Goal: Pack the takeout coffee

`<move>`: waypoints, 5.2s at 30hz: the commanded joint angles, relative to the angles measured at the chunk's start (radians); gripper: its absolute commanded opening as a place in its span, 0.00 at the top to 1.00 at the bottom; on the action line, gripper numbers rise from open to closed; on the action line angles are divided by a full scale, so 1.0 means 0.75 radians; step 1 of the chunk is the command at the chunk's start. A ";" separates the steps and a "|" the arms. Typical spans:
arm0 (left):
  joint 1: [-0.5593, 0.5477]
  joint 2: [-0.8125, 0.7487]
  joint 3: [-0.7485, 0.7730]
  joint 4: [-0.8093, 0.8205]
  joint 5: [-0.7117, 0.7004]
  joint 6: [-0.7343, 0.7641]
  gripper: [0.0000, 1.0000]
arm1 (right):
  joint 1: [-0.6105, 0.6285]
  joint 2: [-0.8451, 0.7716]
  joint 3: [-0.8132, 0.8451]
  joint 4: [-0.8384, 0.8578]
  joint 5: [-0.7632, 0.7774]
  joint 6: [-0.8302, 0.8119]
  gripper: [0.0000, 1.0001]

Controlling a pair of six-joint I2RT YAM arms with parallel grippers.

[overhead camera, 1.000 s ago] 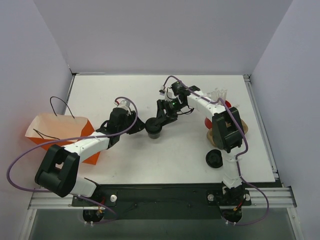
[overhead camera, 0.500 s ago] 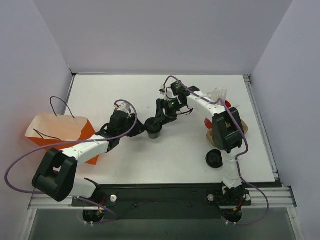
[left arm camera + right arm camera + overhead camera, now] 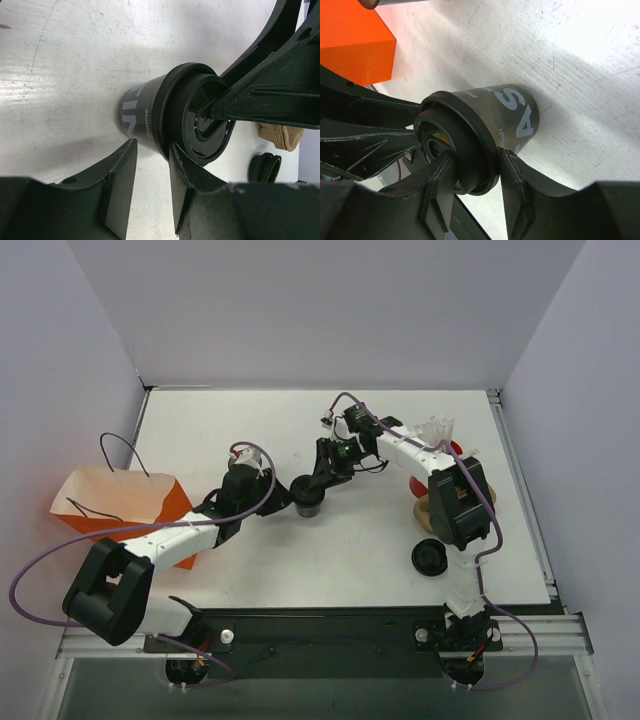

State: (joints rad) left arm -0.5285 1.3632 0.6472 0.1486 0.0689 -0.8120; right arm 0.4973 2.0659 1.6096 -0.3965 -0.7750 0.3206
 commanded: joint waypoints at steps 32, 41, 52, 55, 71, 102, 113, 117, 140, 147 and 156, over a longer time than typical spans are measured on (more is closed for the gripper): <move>0.271 0.162 0.287 -0.225 0.524 0.424 0.53 | 0.018 0.060 0.059 -0.120 -0.053 -0.219 0.72; 0.294 0.113 0.276 -0.174 0.534 0.397 0.53 | 0.016 0.060 0.061 -0.128 -0.053 -0.223 0.72; 0.294 0.183 0.254 -0.110 0.575 0.379 0.54 | 0.016 0.060 0.067 -0.132 -0.053 -0.213 0.72; 0.294 0.209 0.240 -0.073 0.585 0.367 0.54 | 0.016 0.066 0.069 -0.132 -0.055 -0.215 0.73; 0.275 0.301 0.076 -0.069 0.448 0.283 0.60 | 0.004 0.101 0.038 -0.130 -0.053 -0.239 0.73; -0.115 0.052 -0.129 -0.178 0.017 -0.009 0.62 | 0.014 0.039 0.004 -0.105 0.037 -0.166 0.53; -0.154 0.025 -0.120 -0.182 -0.033 -0.034 0.62 | 0.020 -0.053 -0.127 0.003 0.078 -0.076 0.57; -0.136 0.007 -0.039 -0.196 -0.002 0.023 0.60 | 0.022 -0.042 -0.144 0.011 0.056 -0.121 0.66; 0.228 0.062 0.217 -0.155 0.603 0.406 0.52 | 0.022 0.011 -0.040 -0.097 -0.030 -0.295 0.72; 0.228 0.087 0.182 -0.127 0.618 0.389 0.52 | 0.022 0.011 -0.029 -0.105 -0.014 -0.291 0.72; 0.226 0.013 0.082 -0.104 0.532 0.324 0.53 | 0.030 -0.020 -0.080 -0.075 0.037 -0.258 0.72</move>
State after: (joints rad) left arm -0.3603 1.4212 0.7319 0.0410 0.4976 -0.5518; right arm 0.5068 2.0426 1.5745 -0.4160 -0.8383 0.1493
